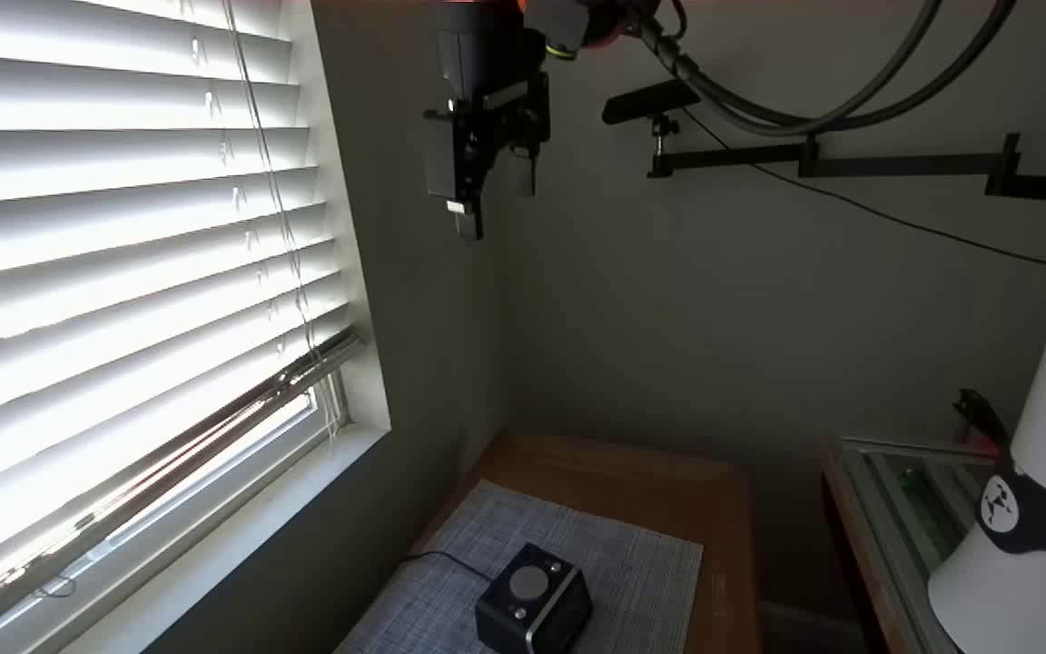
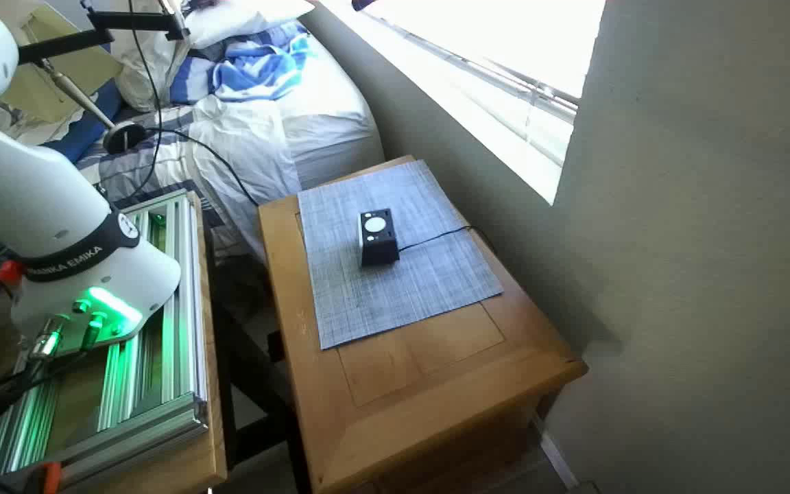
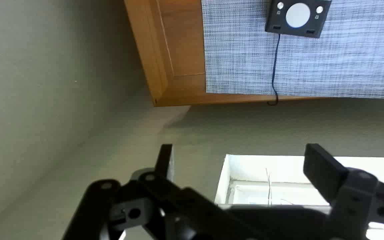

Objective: Pick up the black digital clock and turn it onto its side

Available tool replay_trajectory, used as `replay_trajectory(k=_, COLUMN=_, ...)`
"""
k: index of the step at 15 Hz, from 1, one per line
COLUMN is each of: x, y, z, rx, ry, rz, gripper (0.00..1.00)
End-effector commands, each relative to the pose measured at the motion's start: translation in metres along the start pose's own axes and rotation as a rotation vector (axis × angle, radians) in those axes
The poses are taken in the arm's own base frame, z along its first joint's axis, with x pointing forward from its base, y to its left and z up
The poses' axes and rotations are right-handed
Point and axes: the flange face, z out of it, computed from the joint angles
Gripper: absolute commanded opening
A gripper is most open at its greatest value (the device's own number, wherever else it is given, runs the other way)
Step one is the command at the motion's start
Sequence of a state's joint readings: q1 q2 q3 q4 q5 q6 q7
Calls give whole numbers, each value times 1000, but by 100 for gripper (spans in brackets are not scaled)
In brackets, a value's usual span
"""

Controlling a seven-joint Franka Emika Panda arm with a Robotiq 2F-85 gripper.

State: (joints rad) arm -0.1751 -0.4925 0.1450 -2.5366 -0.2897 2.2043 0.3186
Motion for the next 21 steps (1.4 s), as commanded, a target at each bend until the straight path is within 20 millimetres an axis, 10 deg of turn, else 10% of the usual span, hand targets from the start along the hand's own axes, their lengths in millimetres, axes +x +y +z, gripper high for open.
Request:
replay_trajectory(k=1, x=0, y=0, z=-1, rx=0, ry=-1, rz=0, gripper=100)
replay_trajectory(k=6, x=0, y=0, z=-1, rx=0, ry=-1, rz=0, gripper=100)
replay_trajectory(k=10, x=-9, y=-7, z=41, rx=63, ry=-96, rz=193, gripper=100)
replay_trajectory(k=21, x=-59, y=39, z=215, rx=281, ry=-283, rz=645, gripper=100)
